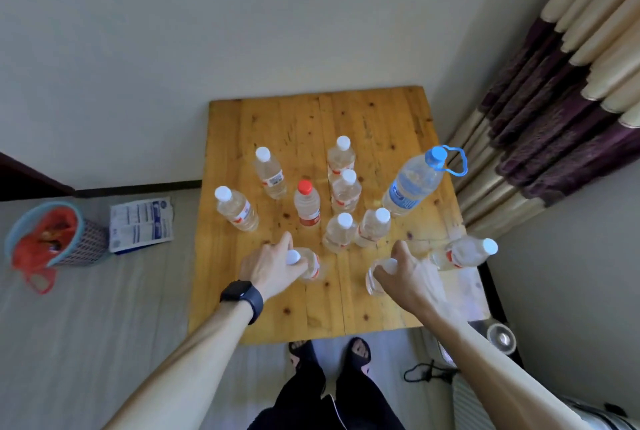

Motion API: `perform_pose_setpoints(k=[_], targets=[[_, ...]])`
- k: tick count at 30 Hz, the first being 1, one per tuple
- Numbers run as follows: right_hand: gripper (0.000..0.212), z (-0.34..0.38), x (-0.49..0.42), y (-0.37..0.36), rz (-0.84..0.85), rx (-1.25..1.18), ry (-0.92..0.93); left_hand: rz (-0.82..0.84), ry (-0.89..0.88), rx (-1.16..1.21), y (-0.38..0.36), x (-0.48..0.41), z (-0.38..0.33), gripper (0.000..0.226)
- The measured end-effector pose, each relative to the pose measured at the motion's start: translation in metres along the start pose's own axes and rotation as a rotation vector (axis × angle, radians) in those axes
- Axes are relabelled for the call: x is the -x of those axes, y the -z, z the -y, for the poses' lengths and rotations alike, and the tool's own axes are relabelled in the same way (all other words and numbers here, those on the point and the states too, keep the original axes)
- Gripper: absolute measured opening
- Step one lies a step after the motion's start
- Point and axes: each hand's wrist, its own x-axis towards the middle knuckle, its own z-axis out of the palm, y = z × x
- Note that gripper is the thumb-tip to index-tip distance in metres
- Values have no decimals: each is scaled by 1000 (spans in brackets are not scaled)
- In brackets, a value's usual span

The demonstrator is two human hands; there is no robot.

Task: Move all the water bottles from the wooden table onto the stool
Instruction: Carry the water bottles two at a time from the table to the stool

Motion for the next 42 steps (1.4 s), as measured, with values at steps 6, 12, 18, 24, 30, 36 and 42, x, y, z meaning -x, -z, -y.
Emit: perform_pose_setpoints(k=[6,12,18,24,30,36,42], targets=[[33,57,12,-8,114,-2,287,-139,187,262,9,56,33,38],[34,128,45,-24,224,87,712,-333,573,219,9,174,69,44],[33,207,125,-56,366,228,1079,-517,964,336,-17,325,87,37],[32,257,265,-112,529,338,1470,-667,1393,403,-75,493,88,34],[28,258,432,-183,695,455,1762,-762,1779,533,-149,647,57,33],[36,233,596,-250,874,521,1970,-799,2080,652,-208,783,27,39],[34,216,732,-303,990,528,2163,-864,2347,660,-244,881,-2,41]])
